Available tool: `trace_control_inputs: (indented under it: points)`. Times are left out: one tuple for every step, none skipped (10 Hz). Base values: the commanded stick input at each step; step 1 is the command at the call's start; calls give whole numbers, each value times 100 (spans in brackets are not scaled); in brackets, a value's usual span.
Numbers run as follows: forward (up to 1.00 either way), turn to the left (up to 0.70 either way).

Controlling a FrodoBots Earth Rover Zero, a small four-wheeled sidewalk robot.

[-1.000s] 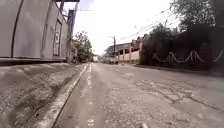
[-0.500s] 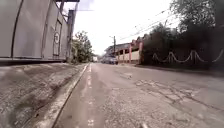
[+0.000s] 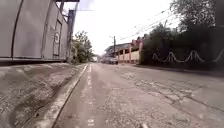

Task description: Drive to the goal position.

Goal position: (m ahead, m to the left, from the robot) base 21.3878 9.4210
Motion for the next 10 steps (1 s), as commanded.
trace_control_inputs:
  points:
    - [6, 0]
    - [6, 0]
    - [6, 0]
    - [6, 0]
    - [6, 0]
    - [6, 0]
    - [6, 0]
    - [6, 0]
    - [6, 0]
    - [6, 0]
